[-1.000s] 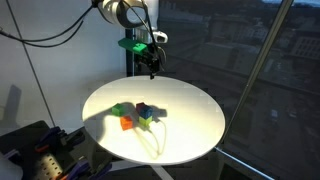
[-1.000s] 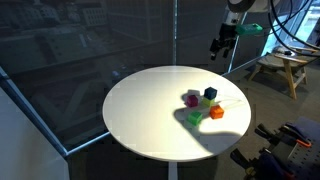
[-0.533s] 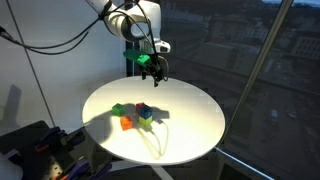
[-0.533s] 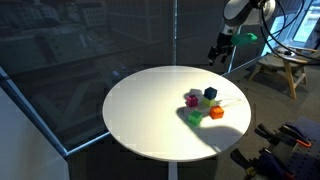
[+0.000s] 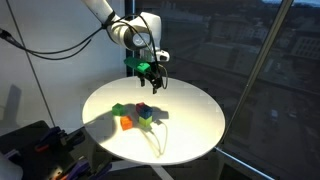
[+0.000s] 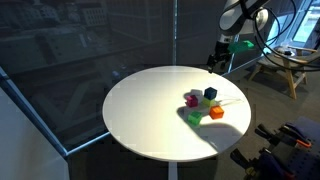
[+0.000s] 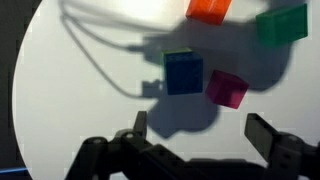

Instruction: Remove the blue block from the mulberry pink block and put it on top of the green block top

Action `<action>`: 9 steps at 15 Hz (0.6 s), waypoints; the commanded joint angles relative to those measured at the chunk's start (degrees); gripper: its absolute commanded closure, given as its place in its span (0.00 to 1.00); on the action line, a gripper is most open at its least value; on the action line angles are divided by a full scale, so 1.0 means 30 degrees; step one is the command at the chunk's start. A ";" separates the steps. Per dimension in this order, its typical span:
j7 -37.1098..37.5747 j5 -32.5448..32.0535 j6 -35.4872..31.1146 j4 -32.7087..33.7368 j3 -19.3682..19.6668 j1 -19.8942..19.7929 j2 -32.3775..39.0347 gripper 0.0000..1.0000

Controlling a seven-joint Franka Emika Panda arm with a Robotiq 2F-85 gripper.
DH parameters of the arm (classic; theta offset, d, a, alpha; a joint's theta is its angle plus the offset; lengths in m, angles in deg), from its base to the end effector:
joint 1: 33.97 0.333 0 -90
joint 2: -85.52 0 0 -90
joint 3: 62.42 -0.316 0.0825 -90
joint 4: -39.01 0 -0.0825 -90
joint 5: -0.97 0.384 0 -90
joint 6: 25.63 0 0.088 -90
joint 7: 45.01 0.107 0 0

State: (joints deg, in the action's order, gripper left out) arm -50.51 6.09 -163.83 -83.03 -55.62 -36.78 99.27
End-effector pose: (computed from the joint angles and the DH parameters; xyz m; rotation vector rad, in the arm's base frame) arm 0.5668 -0.0944 0.3004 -3.1070 0.2070 -0.0755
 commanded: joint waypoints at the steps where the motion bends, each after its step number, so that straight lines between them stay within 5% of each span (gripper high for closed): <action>1: 0.0100 -0.0143 0.0026 0.0012 -0.0426 -0.0406 0.0021 0.00; 9: 0.0062 -0.0129 0.0049 0.0080 -0.0495 -0.0427 0.0133 0.00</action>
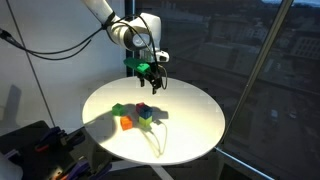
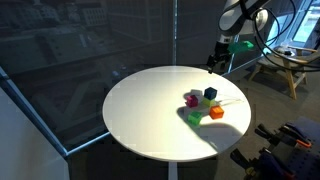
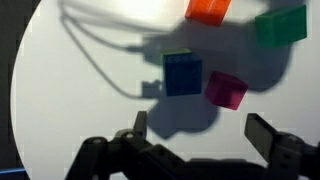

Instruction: Remove the blue block from the mulberry pink block and put it on top of the green block top

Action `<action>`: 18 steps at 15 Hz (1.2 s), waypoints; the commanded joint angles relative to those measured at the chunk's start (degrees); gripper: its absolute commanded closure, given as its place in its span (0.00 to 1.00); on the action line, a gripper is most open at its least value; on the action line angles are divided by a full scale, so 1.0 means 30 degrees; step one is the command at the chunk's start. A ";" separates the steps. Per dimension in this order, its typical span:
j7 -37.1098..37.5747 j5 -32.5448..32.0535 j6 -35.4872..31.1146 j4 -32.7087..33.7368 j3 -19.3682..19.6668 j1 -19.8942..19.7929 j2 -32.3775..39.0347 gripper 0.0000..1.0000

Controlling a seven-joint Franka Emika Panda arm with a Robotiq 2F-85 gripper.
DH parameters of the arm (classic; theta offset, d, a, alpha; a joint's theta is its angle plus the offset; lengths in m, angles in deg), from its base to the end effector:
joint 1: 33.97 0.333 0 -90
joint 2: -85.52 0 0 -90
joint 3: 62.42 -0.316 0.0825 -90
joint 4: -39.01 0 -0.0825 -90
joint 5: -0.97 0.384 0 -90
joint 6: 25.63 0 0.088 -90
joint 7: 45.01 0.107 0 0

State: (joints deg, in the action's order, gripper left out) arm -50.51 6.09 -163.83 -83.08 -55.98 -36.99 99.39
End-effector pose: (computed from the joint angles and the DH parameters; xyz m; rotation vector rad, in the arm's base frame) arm 0.5667 -0.0930 0.2987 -3.1057 0.2033 -0.0707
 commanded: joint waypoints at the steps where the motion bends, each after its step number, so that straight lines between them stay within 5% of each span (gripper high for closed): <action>1: 0.0081 -0.0137 0.0003 0.0099 -0.0405 -0.0341 0.0182 0.00; 18: 0.1574 -0.1840 -0.1453 0.0510 -0.0271 0.0109 0.2836 0.00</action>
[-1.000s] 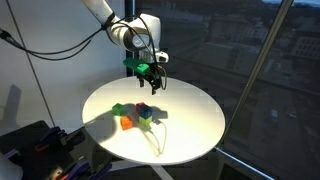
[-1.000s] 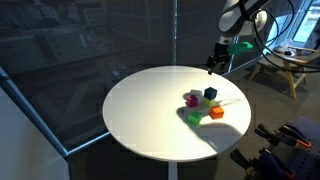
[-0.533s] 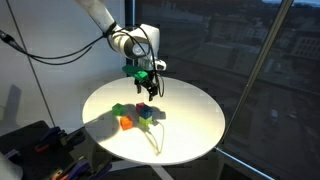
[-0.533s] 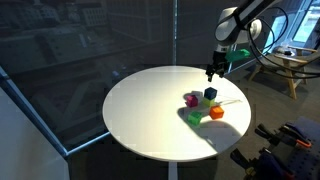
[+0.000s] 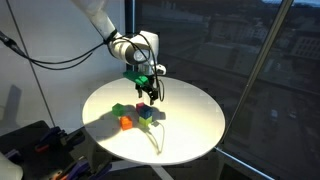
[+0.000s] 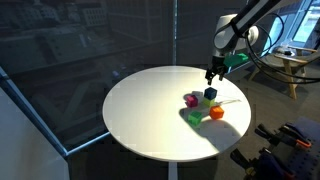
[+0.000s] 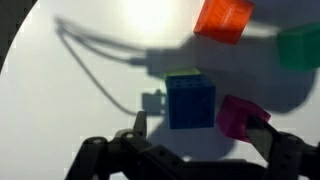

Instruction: Remove the blue block from the mulberry pink block and put it on top of the green block top

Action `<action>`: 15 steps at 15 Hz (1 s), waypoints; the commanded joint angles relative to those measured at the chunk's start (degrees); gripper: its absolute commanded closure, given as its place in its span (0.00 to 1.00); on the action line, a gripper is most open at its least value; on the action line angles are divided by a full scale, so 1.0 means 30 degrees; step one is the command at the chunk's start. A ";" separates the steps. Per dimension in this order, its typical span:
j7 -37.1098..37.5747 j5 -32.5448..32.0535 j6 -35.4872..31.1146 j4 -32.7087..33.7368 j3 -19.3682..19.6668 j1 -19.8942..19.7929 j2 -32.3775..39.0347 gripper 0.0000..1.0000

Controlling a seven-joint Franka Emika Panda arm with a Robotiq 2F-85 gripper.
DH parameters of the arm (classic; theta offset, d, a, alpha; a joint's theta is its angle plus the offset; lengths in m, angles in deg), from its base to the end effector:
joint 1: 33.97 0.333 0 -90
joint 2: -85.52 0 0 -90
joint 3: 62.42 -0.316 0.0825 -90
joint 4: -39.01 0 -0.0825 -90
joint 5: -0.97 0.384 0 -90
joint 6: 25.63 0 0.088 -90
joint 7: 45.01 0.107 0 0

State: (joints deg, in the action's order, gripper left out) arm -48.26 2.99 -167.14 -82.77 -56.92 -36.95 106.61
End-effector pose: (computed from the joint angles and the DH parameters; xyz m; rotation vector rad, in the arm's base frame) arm 0.5676 -0.0845 0.2337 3.1257 -0.1770 -0.0358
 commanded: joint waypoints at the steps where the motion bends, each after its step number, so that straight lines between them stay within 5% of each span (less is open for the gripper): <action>1: 0.0925 -0.0976 -0.0448 0.0452 0.0046 0.0127 0.0574 0.00; 15: 0.0631 -0.1210 -0.0210 0.1813 -0.0209 -0.0016 0.2298 0.00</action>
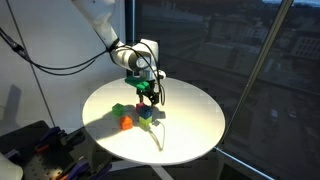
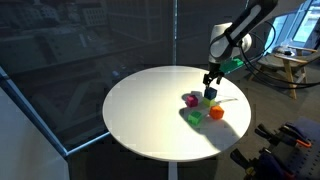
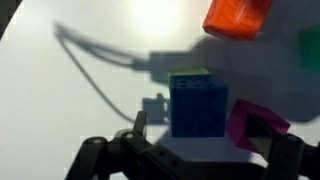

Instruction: Remove the blue block from the mulberry pink block and put it on top of the green block top

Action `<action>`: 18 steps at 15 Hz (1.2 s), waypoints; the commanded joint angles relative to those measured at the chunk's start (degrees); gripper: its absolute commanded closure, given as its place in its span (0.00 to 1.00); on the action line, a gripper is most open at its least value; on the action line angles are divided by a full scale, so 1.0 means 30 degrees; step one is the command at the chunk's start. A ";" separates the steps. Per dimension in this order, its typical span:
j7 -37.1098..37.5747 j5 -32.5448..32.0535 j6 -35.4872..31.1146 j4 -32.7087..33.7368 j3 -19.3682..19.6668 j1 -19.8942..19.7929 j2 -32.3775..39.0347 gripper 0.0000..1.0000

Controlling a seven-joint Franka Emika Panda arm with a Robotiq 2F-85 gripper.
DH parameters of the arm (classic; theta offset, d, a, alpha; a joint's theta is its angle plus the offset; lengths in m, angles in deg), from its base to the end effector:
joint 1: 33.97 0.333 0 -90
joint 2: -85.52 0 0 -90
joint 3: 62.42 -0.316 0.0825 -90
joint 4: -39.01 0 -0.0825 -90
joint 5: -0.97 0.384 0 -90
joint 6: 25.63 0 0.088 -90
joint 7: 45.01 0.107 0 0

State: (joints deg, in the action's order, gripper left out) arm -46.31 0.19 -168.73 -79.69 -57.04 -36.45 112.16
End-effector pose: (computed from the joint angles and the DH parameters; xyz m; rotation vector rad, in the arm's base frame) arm 0.5802 -0.0798 0.2003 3.0904 -0.1459 -0.0637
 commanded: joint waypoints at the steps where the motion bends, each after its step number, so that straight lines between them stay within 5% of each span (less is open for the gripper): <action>1: -0.0049 -0.0280 0.0322 0.0878 -0.0180 -0.0193 0.0543 0.00; 18: -0.0047 -0.0310 0.0561 0.1922 -0.0135 -0.0236 0.2168 0.00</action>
State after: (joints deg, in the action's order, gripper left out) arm -46.38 0.19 -168.68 -76.06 -57.09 -36.52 117.48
